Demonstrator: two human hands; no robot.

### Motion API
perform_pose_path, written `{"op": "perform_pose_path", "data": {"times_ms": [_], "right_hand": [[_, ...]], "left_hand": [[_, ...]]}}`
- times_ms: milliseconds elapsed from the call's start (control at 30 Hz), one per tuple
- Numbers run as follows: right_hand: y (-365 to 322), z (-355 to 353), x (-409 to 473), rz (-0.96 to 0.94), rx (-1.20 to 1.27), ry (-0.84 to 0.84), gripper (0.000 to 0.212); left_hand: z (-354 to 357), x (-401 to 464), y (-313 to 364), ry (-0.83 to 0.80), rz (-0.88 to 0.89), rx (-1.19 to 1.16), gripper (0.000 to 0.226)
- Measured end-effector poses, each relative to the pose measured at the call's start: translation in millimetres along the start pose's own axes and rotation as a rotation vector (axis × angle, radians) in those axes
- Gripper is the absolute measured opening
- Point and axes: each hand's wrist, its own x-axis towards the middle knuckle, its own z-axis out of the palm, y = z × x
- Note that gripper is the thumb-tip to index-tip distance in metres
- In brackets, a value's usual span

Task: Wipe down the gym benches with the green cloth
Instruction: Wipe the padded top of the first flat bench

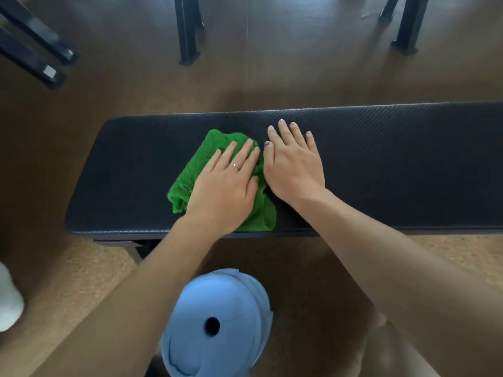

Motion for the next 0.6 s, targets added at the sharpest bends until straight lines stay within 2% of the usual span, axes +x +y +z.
{"op": "perform_pose_path", "data": {"times_ms": [133,300,467,600], "right_hand": [[28,-21,-6,-0.083,-0.071,-0.081,0.056],[91,-36,-26,0.038,-0.157,-0.046,0.059],[89,-30,-22,0.027,-0.148,0.007,0.058],[92,-30,-28,0.007,-0.101,0.112,0.056]], "left_hand": [[3,-48,12,-0.017,0.024,0.038,0.061],[-3,-2,12,-0.028,-0.001,0.007,0.061],[-6,78,18,-0.043,-0.068,-0.021,0.060],[-2,29,42,0.002,-0.050,-0.014,0.065]]}}
